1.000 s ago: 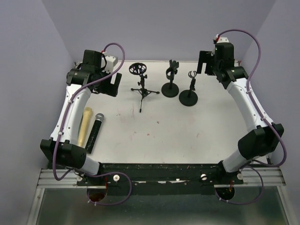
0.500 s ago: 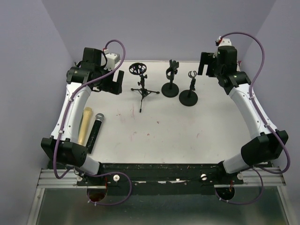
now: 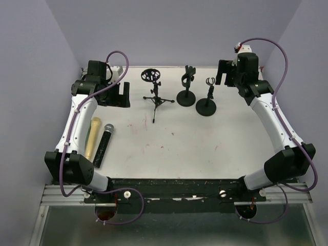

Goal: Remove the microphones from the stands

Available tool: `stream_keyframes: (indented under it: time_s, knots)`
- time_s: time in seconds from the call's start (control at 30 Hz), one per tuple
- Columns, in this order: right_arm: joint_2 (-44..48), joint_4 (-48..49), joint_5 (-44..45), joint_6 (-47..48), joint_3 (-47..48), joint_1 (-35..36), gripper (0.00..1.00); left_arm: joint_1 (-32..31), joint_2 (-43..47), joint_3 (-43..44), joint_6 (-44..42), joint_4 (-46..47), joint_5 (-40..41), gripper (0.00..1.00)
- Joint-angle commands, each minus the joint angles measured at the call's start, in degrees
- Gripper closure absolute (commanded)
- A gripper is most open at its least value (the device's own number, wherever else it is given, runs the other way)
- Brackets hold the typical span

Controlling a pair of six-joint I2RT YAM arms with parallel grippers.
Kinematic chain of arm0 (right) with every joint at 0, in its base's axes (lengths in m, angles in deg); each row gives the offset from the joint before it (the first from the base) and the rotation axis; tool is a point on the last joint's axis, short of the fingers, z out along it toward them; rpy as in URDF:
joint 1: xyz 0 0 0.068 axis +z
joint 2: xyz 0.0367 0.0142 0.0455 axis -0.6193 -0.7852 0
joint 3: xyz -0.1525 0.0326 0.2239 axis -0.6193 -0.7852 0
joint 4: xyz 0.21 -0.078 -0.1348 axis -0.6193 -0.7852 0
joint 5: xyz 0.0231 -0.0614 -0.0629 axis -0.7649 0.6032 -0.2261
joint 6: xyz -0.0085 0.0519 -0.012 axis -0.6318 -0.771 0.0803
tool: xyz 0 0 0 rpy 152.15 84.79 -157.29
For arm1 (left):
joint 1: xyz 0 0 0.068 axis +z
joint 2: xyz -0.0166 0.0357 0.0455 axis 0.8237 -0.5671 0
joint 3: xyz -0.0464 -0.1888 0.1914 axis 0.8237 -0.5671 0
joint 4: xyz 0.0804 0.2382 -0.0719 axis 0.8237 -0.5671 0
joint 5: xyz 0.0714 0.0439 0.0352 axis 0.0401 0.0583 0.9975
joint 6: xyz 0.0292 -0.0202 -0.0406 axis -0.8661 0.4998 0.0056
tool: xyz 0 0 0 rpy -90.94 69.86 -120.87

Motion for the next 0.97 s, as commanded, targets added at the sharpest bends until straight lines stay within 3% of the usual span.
stream_keyframes:
  time_s: [0.0,0.73,0.93]
  knots:
    - [0.2,1.4,-0.3,-0.1,-0.9,0.0,0.00,1.3,-1.7,-0.7,6.1,2.0,-2.4,0.01]
    - [-1.5,0.1,-0.9,-5.7,-1.1,0.0,0.00,1.3,-0.3,0.1,0.5,3.5,-2.3,0.01]
    - [-0.3,1.1,-1.7,-2.8,-0.8,0.0,0.00,1.3,-1.3,2.1,1.0,3.5,-2.7,0.01]
